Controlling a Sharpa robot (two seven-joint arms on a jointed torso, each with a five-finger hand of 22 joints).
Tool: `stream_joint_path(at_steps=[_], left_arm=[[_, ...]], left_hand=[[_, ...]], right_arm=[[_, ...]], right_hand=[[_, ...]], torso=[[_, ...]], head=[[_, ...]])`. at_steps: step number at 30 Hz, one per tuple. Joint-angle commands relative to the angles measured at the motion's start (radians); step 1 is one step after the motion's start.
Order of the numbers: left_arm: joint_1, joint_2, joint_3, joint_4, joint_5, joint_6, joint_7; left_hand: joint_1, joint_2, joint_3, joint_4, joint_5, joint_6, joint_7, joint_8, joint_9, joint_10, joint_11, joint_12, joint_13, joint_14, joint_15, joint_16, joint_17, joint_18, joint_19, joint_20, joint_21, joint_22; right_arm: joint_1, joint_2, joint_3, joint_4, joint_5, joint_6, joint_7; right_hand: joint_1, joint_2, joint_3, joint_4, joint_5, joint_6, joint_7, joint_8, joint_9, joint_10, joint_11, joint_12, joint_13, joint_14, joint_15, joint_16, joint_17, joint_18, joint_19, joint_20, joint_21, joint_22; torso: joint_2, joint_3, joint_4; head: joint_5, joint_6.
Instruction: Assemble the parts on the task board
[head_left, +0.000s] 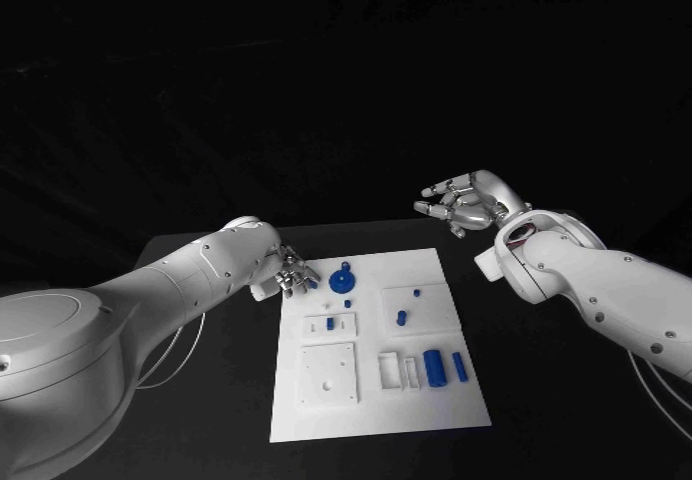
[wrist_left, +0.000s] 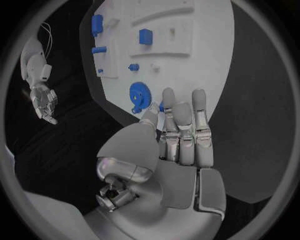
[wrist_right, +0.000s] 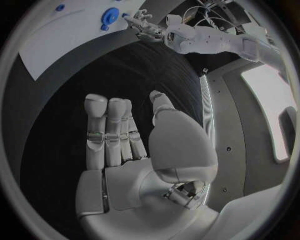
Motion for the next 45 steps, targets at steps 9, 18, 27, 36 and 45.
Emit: stream_joint_path(at_steps=[9, 18, 27, 36, 45], left_arm=[[-0.004, -0.008, -0.002, 0.015, 0.037, 0.008, 0.009], [-0.001, -0.044, -0.001, 0.073, 0.073, -0.056, -0.014], [0.027, -0.142, 0.0, 0.258, 0.09, -0.172, -0.053], [0.043, -0.259, 0.0, 0.493, 0.045, -0.294, -0.104], [0.041, -0.346, -0.026, 0.659, 0.018, -0.407, -0.128]], left_hand=[[0.013, 0.02, 0.024, -0.063, 0.12, 0.039, -0.022, 0.04, 0.028, 0.004, -0.009, 0.003, -0.005, -0.001, -0.007, 0.009, 0.003, -0.006, -0.003, -0.001, 0.011, 0.02], [-0.044, -0.001, 0.079, -0.129, 0.25, 0.05, -0.05, 0.162, 0.214, 0.039, -0.023, -0.01, -0.015, 0.02, -0.023, 0.024, 0.016, -0.009, 0.007, -0.017, 0.047, 0.021], [-0.119, -0.038, 0.148, -0.171, 0.374, 0.084, -0.066, 0.163, 0.32, 0.082, -0.035, -0.004, -0.01, 0.047, -0.037, 0.024, 0.028, -0.013, 0.015, -0.031, 0.081, 0.02], [-0.145, -0.058, 0.172, -0.181, 0.423, 0.117, -0.075, 0.137, 0.368, 0.087, -0.044, 0.044, 0.005, 0.077, -0.046, 0.021, 0.043, -0.015, 0.025, -0.04, 0.106, 0.022], [-0.157, -0.067, 0.181, -0.183, 0.453, 0.136, -0.082, 0.124, 0.389, 0.089, -0.05, 0.084, 0.009, 0.099, -0.054, 0.022, 0.053, -0.014, 0.027, -0.047, 0.149, 0.02]], right_arm=[[0.001, -0.001, 0.001, -0.001, -0.003, 0.014, 0.008], [0.001, -0.006, 0.001, 0.001, -0.003, 0.016, 0.008], [0.001, -0.013, 0.001, 0.001, -0.001, 0.019, 0.008], [0.001, -0.014, 0.0, -0.006, 0.002, 0.023, 0.008], [0.001, -0.012, 0.0, -0.014, 0.008, 0.028, 0.008]], right_hand=[[-0.003, 0.01, 0.003, 0.0, 0.003, 0.004, -0.002, -0.001, -0.001, 0.002, -0.001, 0.006, 0.0, 0.003, -0.005, 0.004, 0.0, 0.002, 0.007, -0.001, 0.003, 0.069], [-0.005, 0.01, 0.003, 0.001, 0.003, 0.005, -0.002, -0.001, -0.001, 0.002, -0.001, 0.006, 0.0, 0.003, -0.005, 0.003, 0.0, 0.002, 0.006, -0.001, 0.003, 0.068], [-0.005, 0.01, 0.003, 0.001, 0.003, 0.005, -0.002, -0.001, -0.001, 0.002, -0.001, 0.006, 0.0, 0.003, -0.005, 0.003, 0.0, 0.002, 0.006, -0.001, 0.003, 0.068], [-0.005, 0.01, 0.003, 0.001, 0.003, 0.005, -0.002, -0.001, -0.001, 0.002, -0.001, 0.006, 0.0, 0.003, -0.005, 0.003, 0.0, 0.002, 0.006, -0.001, 0.003, 0.068], [-0.006, 0.011, 0.003, 0.002, 0.005, 0.005, -0.002, -0.001, -0.001, 0.002, -0.001, 0.006, 0.0, 0.002, -0.005, 0.003, 0.0, 0.001, 0.006, -0.001, 0.004, 0.069]], torso=[[-0.001, -0.0019, 0.0021], [-0.002, -0.002, 0.0036], [-0.009, -0.0048, 0.0099], [-0.022, -0.0078, 0.016], [-0.032, -0.0087, 0.0189]], head=[[-0.003, -0.001], [0.001, -0.001], [0.006, -0.01], [0.009, -0.024], [0.015, -0.038]])
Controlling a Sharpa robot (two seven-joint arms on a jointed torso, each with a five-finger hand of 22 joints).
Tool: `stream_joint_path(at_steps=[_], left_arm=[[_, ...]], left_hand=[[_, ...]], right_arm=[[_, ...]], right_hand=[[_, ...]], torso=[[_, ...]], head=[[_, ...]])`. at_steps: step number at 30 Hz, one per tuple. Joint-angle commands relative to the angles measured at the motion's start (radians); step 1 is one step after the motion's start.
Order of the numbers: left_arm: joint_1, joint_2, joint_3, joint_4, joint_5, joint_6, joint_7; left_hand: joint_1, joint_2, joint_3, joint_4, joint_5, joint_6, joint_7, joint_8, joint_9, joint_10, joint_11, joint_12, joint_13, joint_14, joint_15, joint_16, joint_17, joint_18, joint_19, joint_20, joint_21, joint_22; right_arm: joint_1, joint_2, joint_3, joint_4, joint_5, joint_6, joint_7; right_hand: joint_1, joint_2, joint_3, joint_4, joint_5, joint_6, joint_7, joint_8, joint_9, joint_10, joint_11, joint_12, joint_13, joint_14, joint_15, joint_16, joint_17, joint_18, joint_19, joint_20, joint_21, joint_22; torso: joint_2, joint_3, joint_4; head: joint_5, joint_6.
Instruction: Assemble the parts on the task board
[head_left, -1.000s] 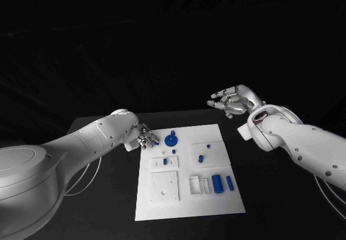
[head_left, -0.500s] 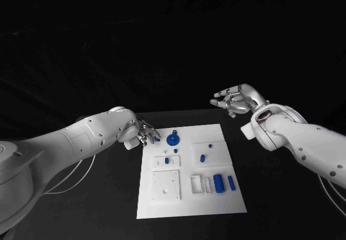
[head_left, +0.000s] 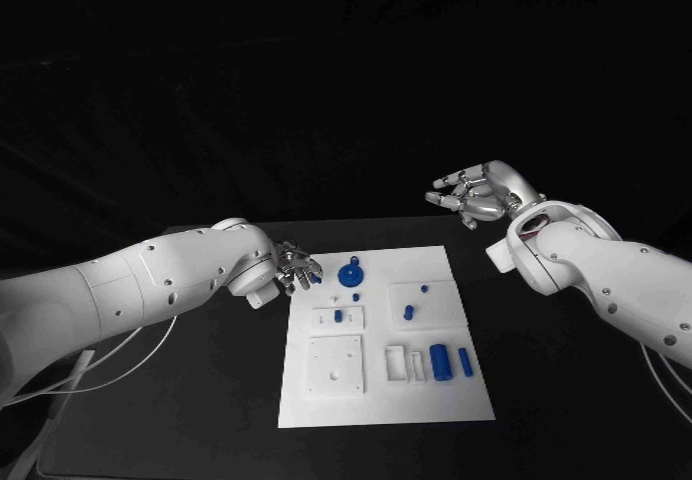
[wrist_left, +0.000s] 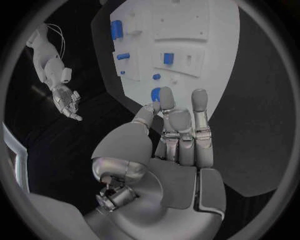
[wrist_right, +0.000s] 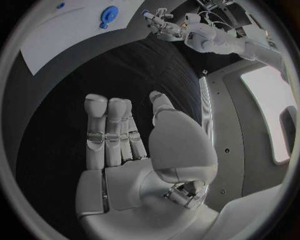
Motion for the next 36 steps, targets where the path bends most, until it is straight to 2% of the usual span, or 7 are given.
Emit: stream_joint_path(at_steps=[1, 3, 9, 13, 22, 28, 36], left_arm=[[-0.003, -0.019, -0.01, 0.043, -0.029, -0.112, -0.028], [-0.007, -0.038, -0.028, 0.081, -0.049, -0.147, -0.029], [-0.024, -0.054, -0.064, 0.129, -0.075, -0.205, -0.026], [-0.041, -0.054, -0.078, 0.145, -0.082, -0.232, -0.022], [-0.075, -0.034, -0.087, 0.153, -0.092, -0.264, -0.015], [-0.088, -0.022, -0.087, 0.15, -0.097, -0.266, -0.012], [-0.097, -0.012, -0.088, 0.139, -0.118, -0.266, -0.011]], left_hand=[[-0.006, -0.001, 0.008, -0.004, 0.009, 0.105, -0.096, -0.004, 0.208, 0.047, -0.009, 0.01, 0.0, 0.009, -0.002, 0.0, 0.002, -0.013, 0.003, -0.008, 0.006, 0.02], [-0.008, -0.004, 0.01, -0.005, 0.019, 0.111, -0.098, -0.007, 0.21, 0.047, -0.01, 0.022, 0.001, 0.013, -0.004, -0.001, 0.004, -0.013, 0.004, -0.01, 0.014, 0.019], [-0.012, -0.01, 0.015, -0.009, 0.05, 0.118, -0.099, -0.01, 0.212, 0.048, -0.011, 0.032, 0.001, 0.018, -0.005, -0.003, 0.006, -0.012, 0.005, -0.011, 0.021, 0.019], [-0.014, -0.012, 0.017, -0.009, 0.055, 0.121, -0.1, -0.011, 0.212, 0.048, -0.011, 0.037, 0.002, 0.02, -0.006, -0.004, 0.007, -0.012, 0.006, -0.012, 0.024, 0.019], [-0.018, -0.016, 0.023, -0.011, 0.065, 0.127, -0.101, -0.014, 0.215, 0.049, -0.011, 0.046, -0.001, 0.023, -0.006, -0.006, 0.011, -0.01, 0.005, -0.011, 0.03, 0.018], [-0.019, -0.017, 0.025, -0.012, 0.067, 0.127, -0.101, -0.015, 0.216, 0.049, -0.011, 0.047, -0.002, 0.023, -0.006, -0.006, 0.012, -0.01, 0.005, -0.011, 0.031, 0.018], [-0.021, -0.017, 0.026, -0.012, 0.066, 0.127, -0.101, -0.015, 0.218, 0.049, -0.011, 0.048, -0.004, 0.023, -0.006, -0.007, 0.013, -0.01, 0.004, -0.011, 0.032, 0.018]], right_arm=[[0.0, 0.001, 0.0, -0.002, 0.005, 0.018, 0.008], [0.0, 0.002, 0.0, -0.005, 0.006, 0.019, 0.008], [0.0, 0.005, 0.0, -0.007, 0.007, 0.02, 0.008], [0.0, 0.007, 0.0, -0.009, 0.008, 0.021, 0.008], [0.0, 0.008, 0.0, -0.01, 0.008, 0.021, 0.009], [0.0, 0.008, 0.0, -0.01, 0.008, 0.021, 0.01], [0.0, 0.007, 0.0, -0.009, 0.008, 0.021, 0.01]], right_hand=[[-0.002, 0.007, 0.003, 0.002, 0.005, 0.005, -0.002, -0.001, -0.001, 0.002, -0.002, 0.006, 0.0, 0.002, -0.005, 0.003, 0.0, 0.001, 0.006, -0.001, 0.004, 0.068], [-0.002, 0.007, 0.003, 0.002, 0.005, 0.005, -0.002, -0.001, -0.001, 0.002, -0.002, 0.006, 0.0, 0.002, -0.005, 0.003, 0.0, 0.001, 0.006, -0.001, 0.004, 0.068], [-0.002, 0.007, 0.003, 0.002, 0.005, 0.005, -0.002, -0.001, -0.001, 0.002, -0.002, 0.006, 0.0, 0.002, -0.005, 0.003, 0.0, 0.001, 0.006, -0.001, 0.004, 0.068], [-0.002, 0.007, 0.003, 0.002, 0.005, 0.005, -0.002, -0.001, -0.001, 0.002, -0.002, 0.006, 0.0, 0.002, -0.005, 0.003, 0.0, 0.001, 0.006, -0.001, 0.004, 0.068], [-0.002, 0.007, 0.003, 0.002, 0.005, 0.005, -0.002, -0.001, -0.001, 0.002, -0.002, 0.006, 0.0, 0.002, -0.005, 0.003, 0.0, 0.001, 0.006, -0.001, 0.004, 0.068], [-0.002, 0.007, 0.003, 0.002, 0.005, 0.005, -0.002, -0.001, -0.001, 0.002, -0.002, 0.006, 0.0, 0.002, -0.005, 0.003, 0.0, 0.001, 0.006, -0.001, 0.004, 0.068], [-0.002, 0.007, 0.003, 0.002, 0.005, 0.005, -0.002, -0.001, -0.001, 0.002, -0.002, 0.006, 0.0, 0.002, -0.005, 0.003, 0.0, 0.001, 0.006, -0.001, 0.004, 0.068]], torso=[[-0.006, -0.0008, 0.0027], [-0.008, -0.0007, 0.0036], [-0.011, -0.0003, 0.0055], [-0.01, 0.0, 0.0037], [-0.01, -0.0002, 0.0051], [-0.009, -0.0001, 0.0051], [-0.009, 0.0009, 0.0043]], head=[[0.002, -0.008], [0.004, -0.01], [0.006, -0.016], [0.007, -0.017], [0.004, -0.02], [0.0, -0.022], [-0.001, -0.022]])
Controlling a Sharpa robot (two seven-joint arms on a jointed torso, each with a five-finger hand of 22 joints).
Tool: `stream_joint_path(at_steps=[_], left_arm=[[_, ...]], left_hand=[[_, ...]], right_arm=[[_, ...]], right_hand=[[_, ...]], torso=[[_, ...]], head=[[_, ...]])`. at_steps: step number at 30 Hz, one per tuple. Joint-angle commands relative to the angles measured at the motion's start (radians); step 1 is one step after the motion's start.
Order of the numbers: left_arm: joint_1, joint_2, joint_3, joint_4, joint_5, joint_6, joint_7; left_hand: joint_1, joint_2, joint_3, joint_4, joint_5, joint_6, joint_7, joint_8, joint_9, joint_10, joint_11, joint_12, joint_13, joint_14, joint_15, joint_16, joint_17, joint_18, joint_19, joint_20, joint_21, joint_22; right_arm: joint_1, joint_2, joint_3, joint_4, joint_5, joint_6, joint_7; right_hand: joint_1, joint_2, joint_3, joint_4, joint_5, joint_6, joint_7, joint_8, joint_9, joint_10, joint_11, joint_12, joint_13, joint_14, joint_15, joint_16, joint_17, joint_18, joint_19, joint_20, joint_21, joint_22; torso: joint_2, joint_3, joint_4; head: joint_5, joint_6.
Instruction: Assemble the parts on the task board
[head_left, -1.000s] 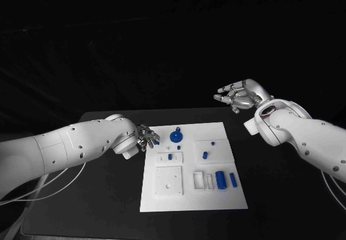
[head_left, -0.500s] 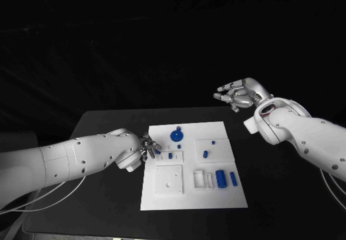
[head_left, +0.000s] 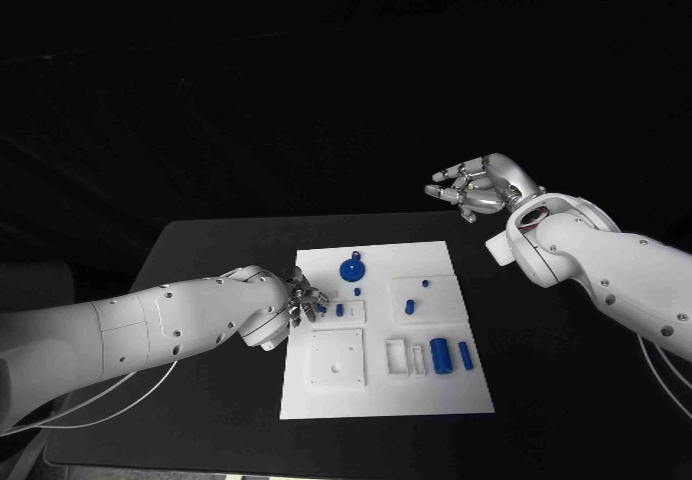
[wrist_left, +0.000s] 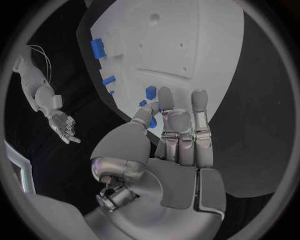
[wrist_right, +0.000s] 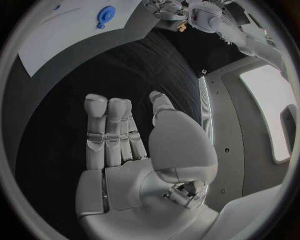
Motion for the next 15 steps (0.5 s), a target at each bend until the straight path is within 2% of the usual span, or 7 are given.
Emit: stream_joint_path(at_steps=[1, 15], left_arm=[[-0.002, 0.005, 0.0, -0.005, -0.025, -0.014, 0.009], [-0.007, 0.013, 0.0, -0.021, -0.05, 0.023, -0.003]], left_hand=[[0.004, 0.008, 0.007, 0.001, 0.006, 0.115, -0.106, 0.004, 0.053, 0.049, -0.004, 0.005, -0.001, 0.01, 0.0, -0.004, 0.001, -0.01, 0.0, -0.008, 0.006, 0.018], [0.004, 0.007, 0.008, 0.001, 0.006, 0.116, -0.105, 0.002, 0.054, 0.049, -0.004, 0.006, -0.003, 0.01, 0.0, -0.005, 0.002, -0.01, 0.0, -0.008, 0.008, 0.018]], right_arm=[[0.0, 0.0, 0.0, 0.001, 0.0, 0.012, 0.01], [0.0, -0.002, 0.001, 0.002, 0.0, 0.012, 0.01]], right_hand=[[-0.002, 0.007, 0.003, 0.002, 0.005, 0.005, -0.002, -0.001, -0.001, 0.002, -0.002, 0.006, 0.0, 0.002, -0.005, 0.003, 0.0, 0.001, 0.006, -0.001, 0.004, 0.068], [-0.002, 0.007, 0.003, 0.002, 0.005, 0.005, -0.002, -0.001, -0.001, 0.002, -0.002, 0.006, 0.0, 0.002, -0.005, 0.003, 0.0, 0.001, 0.006, -0.001, 0.004, 0.068]], torso=[[0.0, 0.0003, -0.0001], [0.0, 0.0006, 0.0002]], head=[[-0.001, 0.0], [-0.003, -0.004]])
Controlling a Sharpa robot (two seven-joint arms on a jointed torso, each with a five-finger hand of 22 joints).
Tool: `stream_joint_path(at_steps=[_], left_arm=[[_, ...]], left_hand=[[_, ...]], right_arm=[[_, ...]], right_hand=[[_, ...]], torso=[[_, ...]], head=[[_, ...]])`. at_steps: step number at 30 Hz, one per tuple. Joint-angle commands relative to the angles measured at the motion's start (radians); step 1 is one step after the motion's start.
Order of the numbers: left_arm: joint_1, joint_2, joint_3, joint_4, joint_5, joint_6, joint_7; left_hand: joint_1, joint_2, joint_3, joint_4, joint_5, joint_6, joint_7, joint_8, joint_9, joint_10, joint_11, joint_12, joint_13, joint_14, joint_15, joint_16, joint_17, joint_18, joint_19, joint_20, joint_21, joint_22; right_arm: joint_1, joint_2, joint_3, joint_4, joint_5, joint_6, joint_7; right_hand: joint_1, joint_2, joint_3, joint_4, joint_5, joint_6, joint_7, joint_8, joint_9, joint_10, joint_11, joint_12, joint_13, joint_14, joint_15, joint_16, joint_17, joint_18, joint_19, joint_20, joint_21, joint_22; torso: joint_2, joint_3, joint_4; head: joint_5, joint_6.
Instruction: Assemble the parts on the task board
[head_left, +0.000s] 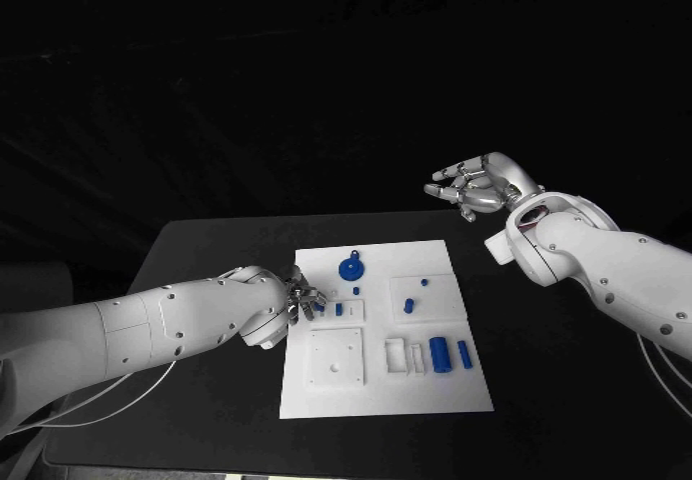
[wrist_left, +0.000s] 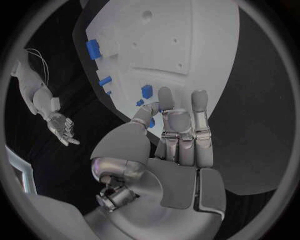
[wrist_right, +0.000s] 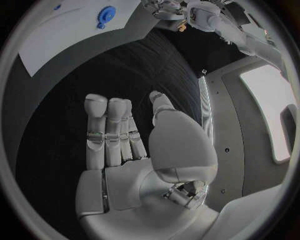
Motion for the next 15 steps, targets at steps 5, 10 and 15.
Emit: stream_joint_path(at_steps=[5, 10, 15], left_arm=[[-0.002, 0.003, 0.0, 0.001, -0.022, 0.04, -0.005], [-0.002, 0.004, 0.0, 0.0, -0.023, 0.049, -0.007], [-0.003, 0.005, 0.0, 0.001, -0.025, 0.056, -0.009]], left_hand=[[0.004, 0.007, 0.007, -0.002, 0.006, 0.111, -0.108, 0.001, 0.045, 0.048, -0.003, 0.005, -0.002, 0.005, 0.0, -0.006, 0.002, -0.01, -0.002, -0.008, 0.004, 0.017], [0.004, 0.007, 0.007, -0.002, 0.006, 0.111, -0.108, 0.001, 0.045, 0.048, -0.003, 0.005, -0.002, 0.005, 0.0, -0.006, 0.002, -0.01, -0.002, -0.008, 0.004, 0.017], [0.004, 0.006, 0.007, -0.002, 0.005, 0.112, -0.107, -0.002, 0.042, 0.049, -0.002, 0.005, -0.003, 0.005, 0.001, -0.007, 0.003, -0.01, -0.003, -0.007, 0.004, 0.017]], right_arm=[[0.0, -0.001, 0.001, 0.001, -0.001, 0.011, 0.01], [0.0, -0.001, 0.001, 0.002, -0.001, 0.011, 0.011], [-0.001, 0.0, 0.001, 0.001, -0.001, 0.012, 0.011]], right_hand=[[-0.002, 0.007, 0.003, 0.002, 0.005, 0.005, -0.002, -0.001, -0.001, 0.002, -0.002, 0.006, 0.0, 0.002, -0.005, 0.003, 0.0, 0.001, 0.006, -0.001, 0.004, 0.068], [-0.002, 0.007, 0.003, 0.002, 0.005, 0.005, -0.002, -0.001, -0.001, 0.002, -0.002, 0.006, 0.0, 0.002, -0.005, 0.003, 0.0, 0.001, 0.006, -0.001, 0.004, 0.068], [-0.003, 0.01, 0.002, -0.001, 0.007, 0.005, -0.002, -0.001, -0.001, 0.002, -0.002, 0.006, 0.001, 0.002, -0.005, 0.004, 0.0, 0.001, 0.006, -0.001, 0.004, 0.068]], torso=[[0.0, -0.0002, 0.0003], [0.0, -0.0004, 0.0011], [0.0, -0.0004, 0.0006]], head=[[-0.001, -0.002], [-0.001, -0.003], [0.0, -0.004]])
